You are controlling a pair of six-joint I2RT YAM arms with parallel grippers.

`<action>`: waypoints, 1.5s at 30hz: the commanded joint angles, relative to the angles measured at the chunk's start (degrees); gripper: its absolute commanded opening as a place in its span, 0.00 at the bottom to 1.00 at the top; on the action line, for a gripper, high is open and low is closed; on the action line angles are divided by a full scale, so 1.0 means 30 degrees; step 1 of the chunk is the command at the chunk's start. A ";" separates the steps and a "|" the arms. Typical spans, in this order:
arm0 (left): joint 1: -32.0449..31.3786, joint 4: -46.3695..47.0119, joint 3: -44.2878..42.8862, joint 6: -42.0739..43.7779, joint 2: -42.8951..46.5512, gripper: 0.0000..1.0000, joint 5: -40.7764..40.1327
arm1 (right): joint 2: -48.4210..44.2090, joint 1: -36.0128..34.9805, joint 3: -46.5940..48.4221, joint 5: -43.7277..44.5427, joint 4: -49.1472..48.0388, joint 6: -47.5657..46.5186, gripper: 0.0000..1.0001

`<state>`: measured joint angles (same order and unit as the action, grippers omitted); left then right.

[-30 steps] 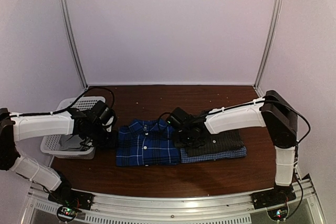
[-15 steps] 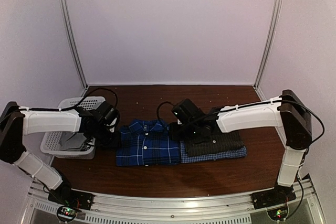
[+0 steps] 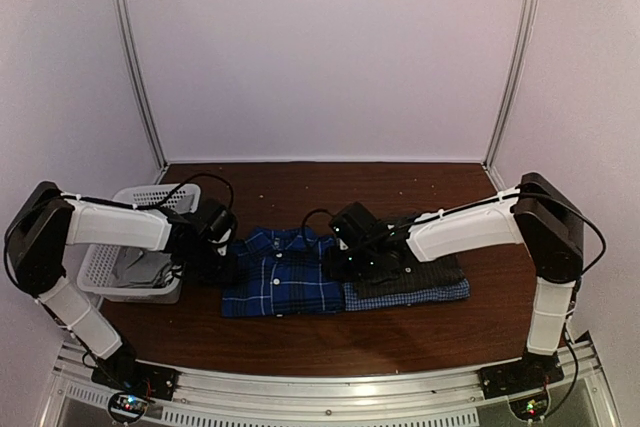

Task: Fold and stack the long sleeve shirts
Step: Pick up the square-folded shirt from the center of the board.

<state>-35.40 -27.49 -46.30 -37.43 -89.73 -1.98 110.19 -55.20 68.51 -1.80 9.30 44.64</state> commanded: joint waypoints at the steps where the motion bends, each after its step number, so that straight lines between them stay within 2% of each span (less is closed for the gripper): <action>1: 0.0139 0.1009 -0.0328 0.0276 -0.0633 0.16 0.0156 | 0.0128 0.0115 -0.0462 -0.0060 -0.0480 0.0265 0.41; 3: 0.0139 0.0901 -0.0321 0.0193 -0.0696 0.03 -0.0247 | 0.0097 0.0119 -0.0565 0.0027 -0.0458 0.0294 0.42; 4: 0.0161 0.0735 -0.0389 0.0175 -0.0685 0.00 -0.0494 | 0.0096 0.0119 -0.0596 0.0057 -0.0430 0.0295 0.42; 14: 0.0684 -0.0636 -0.0586 0.0509 0.0194 0.00 -0.1890 | 0.0635 0.0102 -0.0271 -0.0186 -0.0462 0.0236 0.47; 25: 0.0696 0.0002 -0.0357 0.0904 -0.0030 0.00 -0.0864 | 0.2129 -0.0160 0.0862 -0.0680 -0.0550 0.0309 0.49; 26: 0.0696 0.0041 -0.0371 0.0882 -0.0038 0.00 -0.0795 | 0.2225 -0.0235 0.0959 -0.0705 -0.0558 0.0348 0.47; 37: 0.0671 0.0260 -0.0972 0.1078 0.0240 0.00 0.0381 | 0.2615 -0.0359 0.3170 0.0498 0.1395 -0.0069 0.00; 45: 0.0642 -0.0859 -0.2503 0.1080 0.1815 0.00 0.1464 | 0.1937 -0.0379 0.5261 0.1947 0.3219 -0.1114 0.00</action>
<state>-33.67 -30.26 -49.65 -34.96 -88.14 -1.21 117.45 -55.99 79.90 0.34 15.81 43.66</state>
